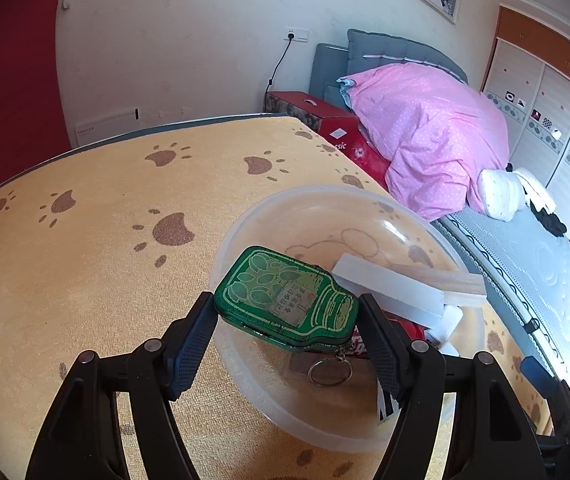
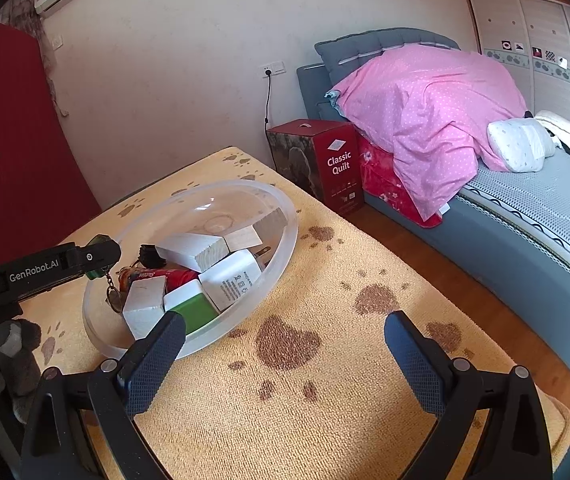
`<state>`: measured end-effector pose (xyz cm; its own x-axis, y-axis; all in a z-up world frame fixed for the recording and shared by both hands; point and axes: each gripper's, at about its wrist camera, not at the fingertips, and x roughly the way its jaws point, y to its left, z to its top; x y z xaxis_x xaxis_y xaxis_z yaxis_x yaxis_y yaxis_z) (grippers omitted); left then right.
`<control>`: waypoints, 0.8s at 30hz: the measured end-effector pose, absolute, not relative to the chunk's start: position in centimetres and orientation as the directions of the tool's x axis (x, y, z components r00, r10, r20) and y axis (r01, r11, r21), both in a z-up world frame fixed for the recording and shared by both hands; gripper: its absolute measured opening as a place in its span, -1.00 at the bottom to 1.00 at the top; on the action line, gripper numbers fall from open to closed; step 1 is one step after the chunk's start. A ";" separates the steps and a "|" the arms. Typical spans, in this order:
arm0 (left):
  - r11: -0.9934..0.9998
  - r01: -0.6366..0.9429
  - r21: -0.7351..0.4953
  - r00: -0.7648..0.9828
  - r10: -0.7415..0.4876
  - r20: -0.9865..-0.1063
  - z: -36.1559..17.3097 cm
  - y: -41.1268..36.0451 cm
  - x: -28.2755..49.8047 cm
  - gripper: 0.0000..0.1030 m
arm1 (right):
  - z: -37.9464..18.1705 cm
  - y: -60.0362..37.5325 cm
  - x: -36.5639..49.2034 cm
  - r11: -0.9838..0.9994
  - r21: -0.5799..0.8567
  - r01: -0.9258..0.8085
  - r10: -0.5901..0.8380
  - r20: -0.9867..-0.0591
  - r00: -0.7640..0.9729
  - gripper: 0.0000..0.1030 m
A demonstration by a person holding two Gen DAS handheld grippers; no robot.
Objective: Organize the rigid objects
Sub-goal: 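Carry the green keychain remote into the bowl and open the left tool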
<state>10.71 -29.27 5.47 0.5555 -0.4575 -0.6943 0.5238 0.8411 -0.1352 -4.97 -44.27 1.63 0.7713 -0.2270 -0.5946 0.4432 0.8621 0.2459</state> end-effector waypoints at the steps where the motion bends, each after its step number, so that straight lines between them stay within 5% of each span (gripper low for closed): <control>1: 0.840 0.525 -0.135 0.553 -0.458 -0.696 5.4 -29.4 10.7 0.39 | 1.6 -44.3 -5.0 0.862 0.246 0.443 -0.227 -0.595 0.771 0.97; 17: 0.829 0.546 -0.121 0.544 -0.461 -0.701 5.2 -30.2 10.2 0.41 | 1.7 -44.0 -5.0 0.872 0.240 0.426 -0.212 -0.600 0.771 0.98; 24: 0.841 0.540 -0.026 0.613 -0.414 -0.673 5.7 -29.7 9.1 0.62 | 1.7 -43.5 -4.8 0.888 0.224 0.401 -0.192 -0.611 0.768 0.99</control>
<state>9.08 -29.73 5.73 0.6128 -0.4137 -0.6733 0.5398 0.8414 -0.0257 -4.76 -43.51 1.73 0.7676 -0.1922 -0.6114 0.4009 0.8883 0.2240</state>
